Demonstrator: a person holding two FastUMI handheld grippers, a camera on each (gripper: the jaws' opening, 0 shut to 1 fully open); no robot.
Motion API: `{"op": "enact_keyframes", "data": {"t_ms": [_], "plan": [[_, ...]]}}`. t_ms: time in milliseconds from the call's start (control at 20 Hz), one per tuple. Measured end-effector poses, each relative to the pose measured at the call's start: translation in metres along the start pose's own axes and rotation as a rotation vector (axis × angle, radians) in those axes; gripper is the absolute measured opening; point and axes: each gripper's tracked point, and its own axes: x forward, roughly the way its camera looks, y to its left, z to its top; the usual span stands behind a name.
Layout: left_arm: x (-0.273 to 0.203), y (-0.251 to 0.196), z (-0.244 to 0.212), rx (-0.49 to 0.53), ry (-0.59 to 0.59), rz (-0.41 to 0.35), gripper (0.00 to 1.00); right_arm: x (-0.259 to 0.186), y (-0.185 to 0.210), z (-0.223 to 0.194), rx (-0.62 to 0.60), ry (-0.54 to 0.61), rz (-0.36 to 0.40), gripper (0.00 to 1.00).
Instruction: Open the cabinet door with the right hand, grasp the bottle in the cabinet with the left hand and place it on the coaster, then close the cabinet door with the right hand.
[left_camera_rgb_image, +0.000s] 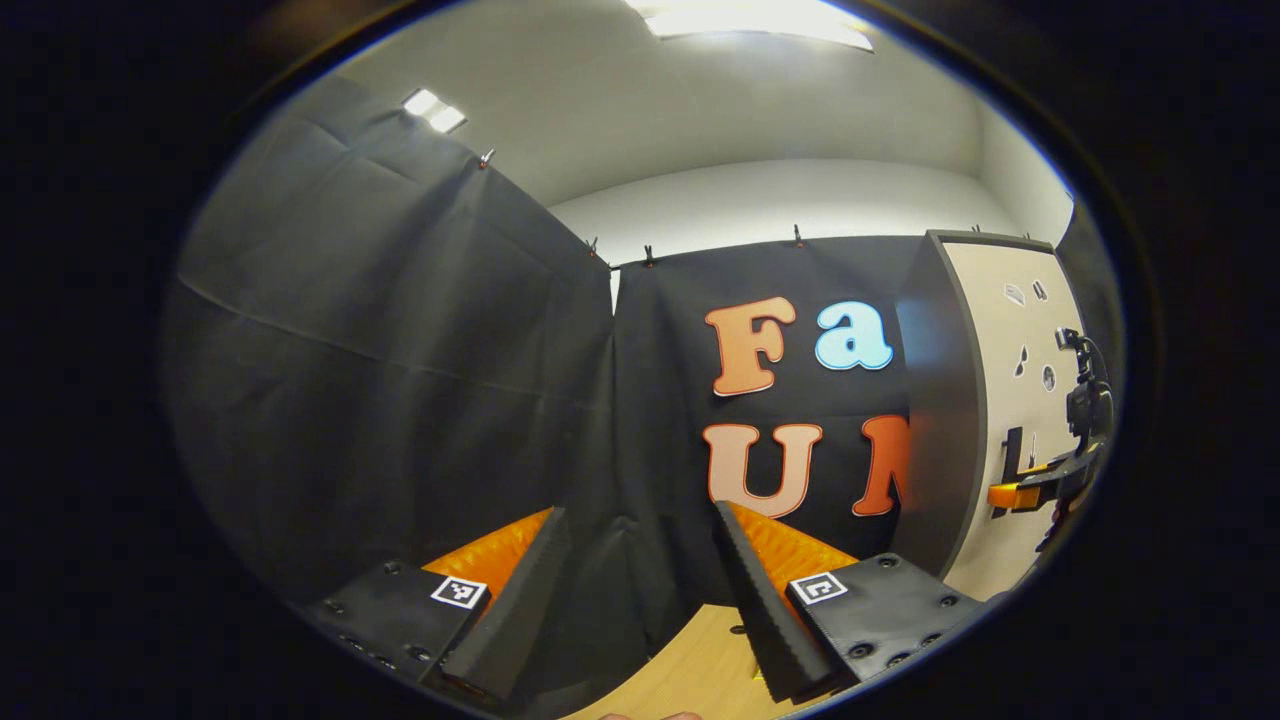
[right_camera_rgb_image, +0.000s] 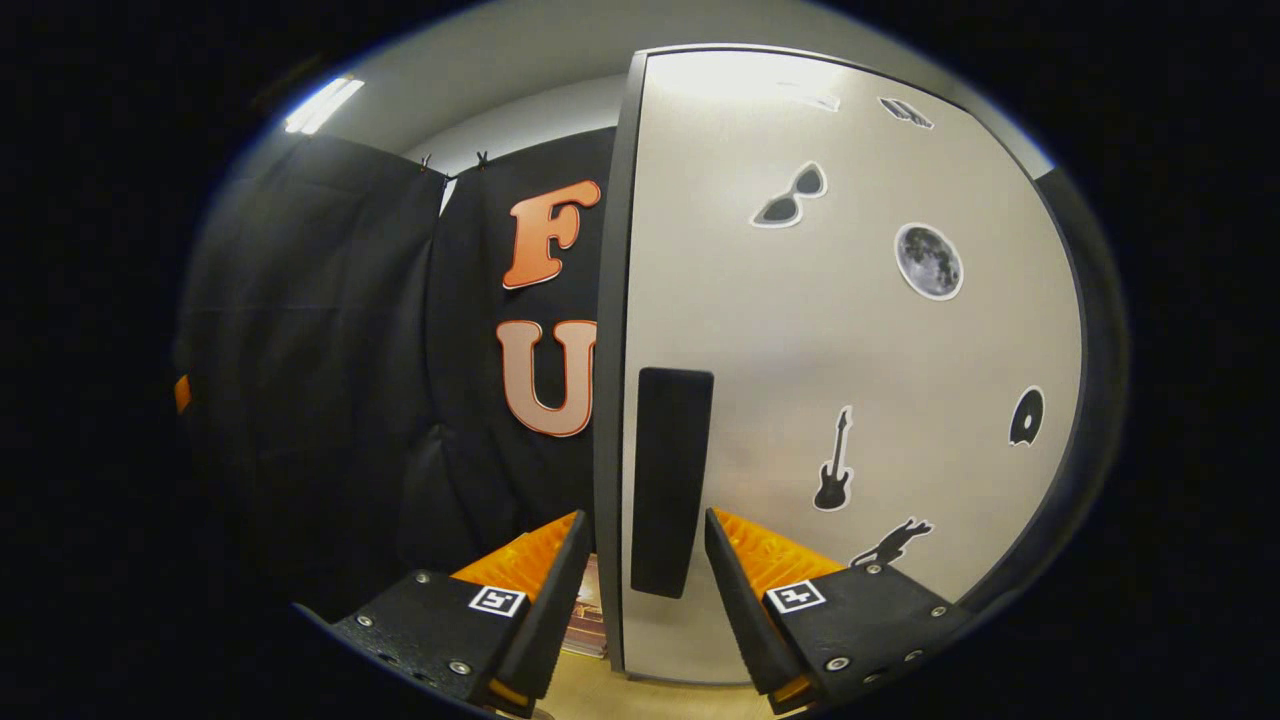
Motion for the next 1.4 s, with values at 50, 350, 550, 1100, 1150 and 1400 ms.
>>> {"op": "enact_keyframes", "data": {"t_ms": [50, 350, 550, 1100, 1150, 1400], "plan": [[0.0, 0.004, 0.0, 0.004, 0.002, 0.009, 0.94, 0.008, -0.001, -0.007, 0.007, 0.033, -0.009, 0.7], [-0.003, 0.008, -0.001, 0.005, 0.007, 0.025, 0.94, 0.006, -0.011, -0.008, 0.01, 0.047, -0.061, 0.36], [-0.01, -0.001, 0.004, -0.002, 0.007, 0.012, 0.94, 0.002, -0.011, -0.009, 0.032, 0.052, -0.03, 0.27], [-0.032, -0.052, 0.016, 0.03, -0.013, -0.056, 0.93, -0.071, 0.001, -0.008, -0.028, -0.014, 0.137, 0.25], [-0.03, -0.06, 0.015, 0.03, -0.011, -0.067, 0.93, -0.079, 0.0, -0.01, -0.032, -0.018, 0.147, 0.25], [-0.03, -0.095, 0.001, 0.028, 0.022, -0.126, 0.94, -0.097, -0.003, -0.007, -0.033, -0.06, 0.188, 0.25]]}}
